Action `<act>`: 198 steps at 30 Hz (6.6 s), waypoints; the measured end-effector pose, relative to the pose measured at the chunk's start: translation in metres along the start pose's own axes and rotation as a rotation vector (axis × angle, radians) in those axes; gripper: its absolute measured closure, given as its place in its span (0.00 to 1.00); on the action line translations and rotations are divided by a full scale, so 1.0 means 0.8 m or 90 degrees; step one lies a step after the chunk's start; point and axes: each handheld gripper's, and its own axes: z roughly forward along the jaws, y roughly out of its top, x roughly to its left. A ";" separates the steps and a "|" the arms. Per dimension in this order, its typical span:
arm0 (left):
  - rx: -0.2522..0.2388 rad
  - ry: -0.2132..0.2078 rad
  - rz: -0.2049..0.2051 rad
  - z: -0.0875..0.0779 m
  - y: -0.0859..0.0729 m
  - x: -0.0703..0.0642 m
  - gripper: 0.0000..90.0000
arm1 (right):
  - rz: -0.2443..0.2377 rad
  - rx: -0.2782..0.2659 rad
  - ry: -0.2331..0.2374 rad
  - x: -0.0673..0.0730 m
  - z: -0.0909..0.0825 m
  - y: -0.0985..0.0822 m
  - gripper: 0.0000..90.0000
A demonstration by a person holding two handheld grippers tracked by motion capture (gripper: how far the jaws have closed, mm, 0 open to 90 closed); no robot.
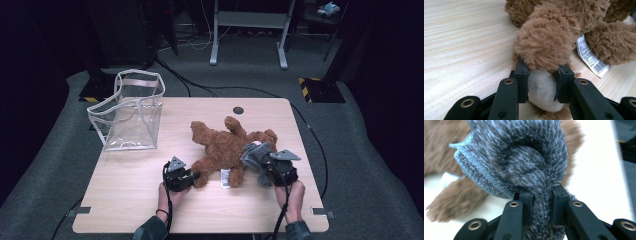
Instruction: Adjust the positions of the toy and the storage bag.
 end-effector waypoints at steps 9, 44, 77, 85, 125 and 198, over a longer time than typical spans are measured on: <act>0.003 -0.001 -0.005 -0.002 0.000 0.002 0.77 | 0.048 -0.020 0.000 -0.033 0.018 0.027 0.83; 0.002 -0.024 -0.021 -0.008 -0.003 0.016 0.77 | 0.104 0.040 -0.021 -0.067 0.060 0.028 0.83; -0.003 -0.017 -0.020 -0.008 -0.004 0.014 0.76 | 0.090 0.046 0.001 -0.047 0.043 0.005 0.83; -0.001 -0.018 -0.021 -0.008 -0.004 0.014 0.76 | 0.060 0.035 0.015 -0.017 0.045 0.001 0.83; 0.070 0.037 0.194 0.073 0.026 -0.139 0.79 | 0.126 0.005 0.060 -0.041 0.012 -0.053 0.81; -0.031 -0.037 0.080 0.027 0.115 -0.129 0.85 | -0.010 -0.074 0.082 0.065 0.020 0.016 0.82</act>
